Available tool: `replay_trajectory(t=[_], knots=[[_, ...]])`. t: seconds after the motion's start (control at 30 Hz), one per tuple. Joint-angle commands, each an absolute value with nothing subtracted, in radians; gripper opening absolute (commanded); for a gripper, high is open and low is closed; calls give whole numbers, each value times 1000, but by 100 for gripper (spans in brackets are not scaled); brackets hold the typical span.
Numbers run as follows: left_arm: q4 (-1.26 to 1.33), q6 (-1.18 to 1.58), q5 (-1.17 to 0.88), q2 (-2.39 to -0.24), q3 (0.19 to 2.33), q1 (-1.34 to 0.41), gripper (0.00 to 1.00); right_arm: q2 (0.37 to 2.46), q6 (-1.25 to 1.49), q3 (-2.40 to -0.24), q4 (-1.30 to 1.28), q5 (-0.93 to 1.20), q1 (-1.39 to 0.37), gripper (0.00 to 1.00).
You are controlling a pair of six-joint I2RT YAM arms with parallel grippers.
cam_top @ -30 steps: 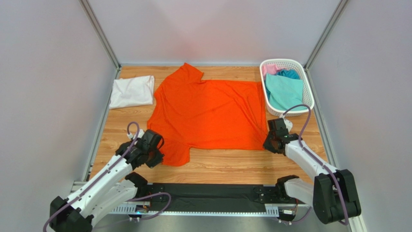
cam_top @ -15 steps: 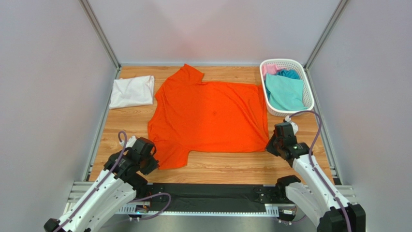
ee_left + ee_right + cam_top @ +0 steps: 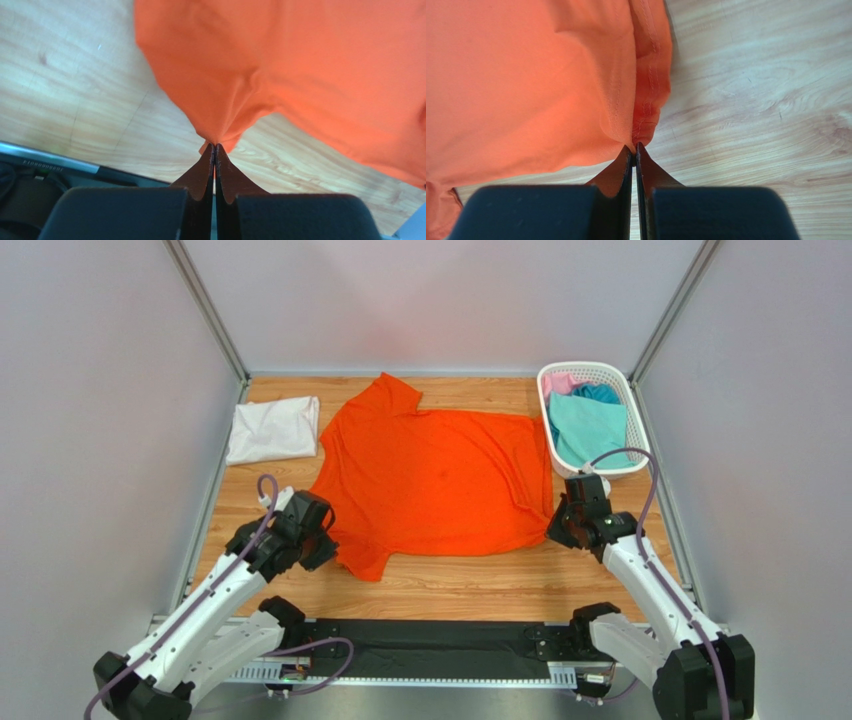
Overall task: Fold and stack the t-shirts
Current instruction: Fold the tshirt
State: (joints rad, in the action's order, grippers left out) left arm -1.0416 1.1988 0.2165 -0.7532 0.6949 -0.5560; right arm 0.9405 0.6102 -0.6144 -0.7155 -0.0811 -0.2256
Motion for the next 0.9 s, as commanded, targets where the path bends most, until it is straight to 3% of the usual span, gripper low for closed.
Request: replay_trajectory(t=[0.0,0.17,0.87], knots=[[-942,1102,291,-846,823,-558,0,980,565,-718,-706,-106,-222,3],[-913,1028,344,-977,963,-531,0,1090,542,-808,-706,-126,-222,3],[-710,801,196,-1454,1316,-299,0,1430,494,-1124,-701,-190,-172,7]])
